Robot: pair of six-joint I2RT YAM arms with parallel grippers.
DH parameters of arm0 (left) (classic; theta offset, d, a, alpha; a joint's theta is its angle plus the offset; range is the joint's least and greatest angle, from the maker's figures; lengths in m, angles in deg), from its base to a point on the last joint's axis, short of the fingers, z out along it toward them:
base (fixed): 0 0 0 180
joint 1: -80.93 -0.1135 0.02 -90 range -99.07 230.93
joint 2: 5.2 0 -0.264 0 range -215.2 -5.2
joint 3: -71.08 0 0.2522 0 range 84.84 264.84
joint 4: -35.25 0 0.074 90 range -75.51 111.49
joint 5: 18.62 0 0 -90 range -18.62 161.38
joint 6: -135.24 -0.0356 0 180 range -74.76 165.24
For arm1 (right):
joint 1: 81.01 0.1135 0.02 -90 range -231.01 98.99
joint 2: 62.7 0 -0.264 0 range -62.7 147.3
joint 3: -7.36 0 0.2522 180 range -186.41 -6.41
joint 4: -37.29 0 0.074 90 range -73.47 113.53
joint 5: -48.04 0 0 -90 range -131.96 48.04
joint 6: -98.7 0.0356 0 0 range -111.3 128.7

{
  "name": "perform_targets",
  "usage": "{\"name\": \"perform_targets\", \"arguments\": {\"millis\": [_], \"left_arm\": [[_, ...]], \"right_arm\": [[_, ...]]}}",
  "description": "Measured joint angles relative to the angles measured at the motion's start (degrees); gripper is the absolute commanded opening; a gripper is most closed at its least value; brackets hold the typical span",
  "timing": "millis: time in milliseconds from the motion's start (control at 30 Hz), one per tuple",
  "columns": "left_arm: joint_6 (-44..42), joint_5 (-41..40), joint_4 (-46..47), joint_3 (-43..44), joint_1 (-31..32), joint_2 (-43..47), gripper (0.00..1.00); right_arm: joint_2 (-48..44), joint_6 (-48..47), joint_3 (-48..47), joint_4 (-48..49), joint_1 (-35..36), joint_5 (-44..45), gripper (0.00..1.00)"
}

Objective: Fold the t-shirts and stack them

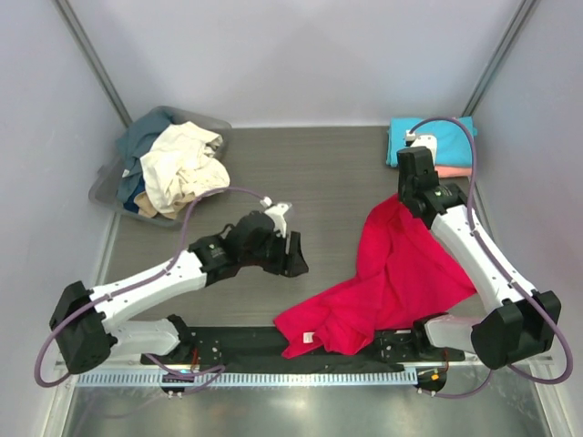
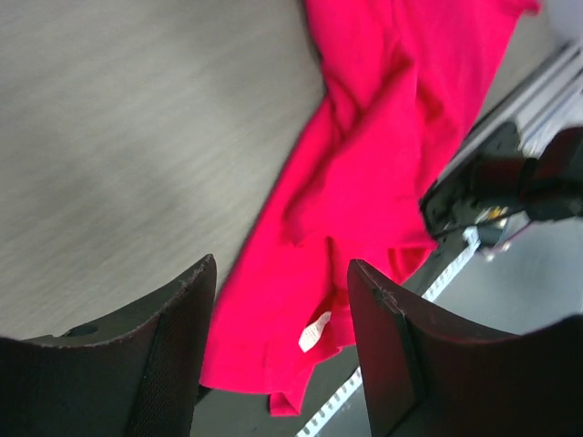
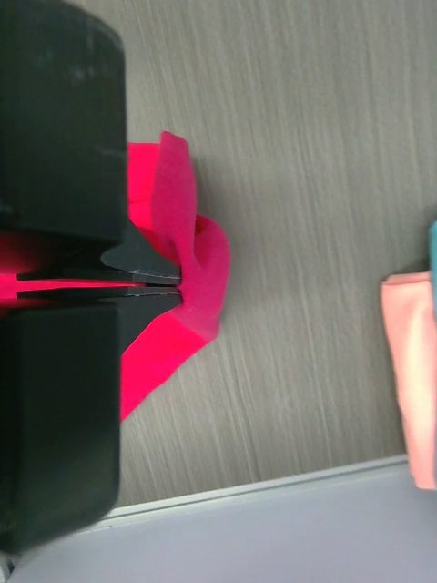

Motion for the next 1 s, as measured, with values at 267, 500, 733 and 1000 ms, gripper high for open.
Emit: {"name": "perform_targets", "arguments": {"millis": [267, 500, 733, 1000], "left_arm": [[0.90, 0.44, 6.93, -7.04, 8.81, -10.25, 0.61], [0.81, -0.66, 11.89, -6.93, 14.23, -14.08, 0.62], [-0.35, -1.14, 13.68, -5.22, 15.08, -20.59, 0.62], [-0.96, -1.36, 13.77, -3.78, 15.69, -22.86, 0.61]], "right_arm": [[0.35, 1.57, 1.36, 0.11, -0.04, -2.54, 0.01], [-0.70, 2.58, 2.03, 0.22, -0.04, -4.96, 0.01], [-1.27, 2.71, 2.29, 0.26, -0.04, -6.16, 0.01], [-1.27, 2.69, 2.32, 0.28, -0.04, -6.58, 0.01]]}}
